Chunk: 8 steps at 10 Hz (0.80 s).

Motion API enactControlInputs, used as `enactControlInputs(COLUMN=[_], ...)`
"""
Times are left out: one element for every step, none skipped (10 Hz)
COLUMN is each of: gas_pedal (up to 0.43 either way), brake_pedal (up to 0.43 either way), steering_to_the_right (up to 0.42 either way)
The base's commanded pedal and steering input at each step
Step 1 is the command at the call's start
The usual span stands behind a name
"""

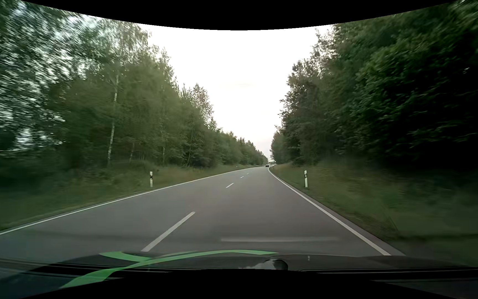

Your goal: Follow the waypoints while adhering to traffic rules and regulations

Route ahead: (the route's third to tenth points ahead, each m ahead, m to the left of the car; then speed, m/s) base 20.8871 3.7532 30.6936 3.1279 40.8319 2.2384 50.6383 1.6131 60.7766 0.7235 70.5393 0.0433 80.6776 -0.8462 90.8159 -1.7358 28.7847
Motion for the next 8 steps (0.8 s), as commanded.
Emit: enactControlInputs(gas_pedal=[0.197, 0.197, 0.197, 0.197, 0.197, 0.197, 0.197, 0.197], brake_pedal=[0.0, 0.0, 0.0, 0.0, 0.0, 0.0, 0.0, 0.0], steering_to_the_right=[0.001, 0.0, 0.001, 0.001, 0.001, 0.001, 0.002, 0.001])
